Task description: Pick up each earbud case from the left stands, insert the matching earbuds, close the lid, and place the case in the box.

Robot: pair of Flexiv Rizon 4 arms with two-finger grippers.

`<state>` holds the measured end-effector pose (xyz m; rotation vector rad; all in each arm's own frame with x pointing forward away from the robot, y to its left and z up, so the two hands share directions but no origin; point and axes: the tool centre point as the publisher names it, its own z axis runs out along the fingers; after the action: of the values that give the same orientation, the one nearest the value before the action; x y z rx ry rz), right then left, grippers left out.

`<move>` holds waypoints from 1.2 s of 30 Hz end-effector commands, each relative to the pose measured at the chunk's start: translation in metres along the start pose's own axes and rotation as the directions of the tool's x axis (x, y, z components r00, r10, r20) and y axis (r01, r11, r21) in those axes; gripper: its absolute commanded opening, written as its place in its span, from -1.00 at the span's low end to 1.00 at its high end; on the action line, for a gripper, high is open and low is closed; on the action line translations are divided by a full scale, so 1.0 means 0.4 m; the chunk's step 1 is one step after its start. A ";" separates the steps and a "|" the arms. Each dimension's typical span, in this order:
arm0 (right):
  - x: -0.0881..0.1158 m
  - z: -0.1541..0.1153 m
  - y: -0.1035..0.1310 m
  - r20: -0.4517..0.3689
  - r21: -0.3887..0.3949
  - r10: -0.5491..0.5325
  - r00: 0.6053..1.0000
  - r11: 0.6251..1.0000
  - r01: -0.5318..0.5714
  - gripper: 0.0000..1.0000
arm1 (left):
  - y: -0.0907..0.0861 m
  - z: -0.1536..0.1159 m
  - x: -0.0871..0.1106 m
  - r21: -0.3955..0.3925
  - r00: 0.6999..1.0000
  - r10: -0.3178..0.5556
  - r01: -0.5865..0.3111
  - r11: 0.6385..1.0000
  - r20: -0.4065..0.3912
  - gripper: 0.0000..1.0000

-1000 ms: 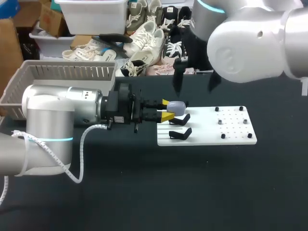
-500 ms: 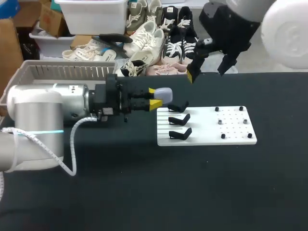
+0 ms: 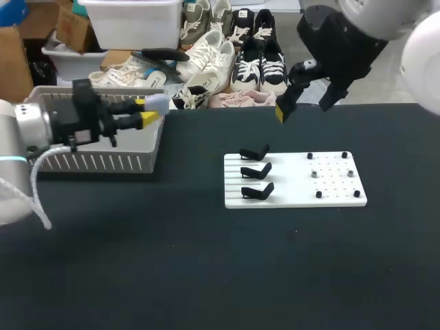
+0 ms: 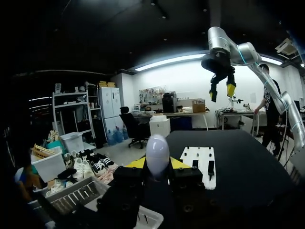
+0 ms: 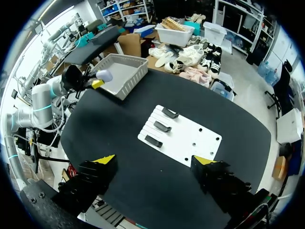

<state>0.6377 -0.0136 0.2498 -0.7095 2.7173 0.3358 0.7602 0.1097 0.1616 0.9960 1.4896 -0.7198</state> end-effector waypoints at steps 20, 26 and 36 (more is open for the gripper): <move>0.007 -0.002 0.003 0.007 0.005 0.003 1.000 1.000 -0.003 1.00 | 0.408 -0.062 0.129 -0.254 0.974 -0.150 0.105 0.961 -0.167 -0.35; 0.007 -0.002 0.003 0.007 0.005 0.003 1.000 1.000 -0.003 1.00 | 0.380 -0.079 0.124 -0.223 0.970 -0.129 0.082 0.971 -0.204 1.00; 0.007 -0.002 0.003 0.007 0.005 0.003 1.000 1.000 -0.003 1.00 | 0.268 -0.118 0.030 -0.144 0.992 -0.063 0.047 0.988 -0.107 1.00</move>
<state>0.6375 -0.0134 0.2498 -0.7069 2.7162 0.3334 0.8586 0.1915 0.1576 0.8998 1.6597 -0.5928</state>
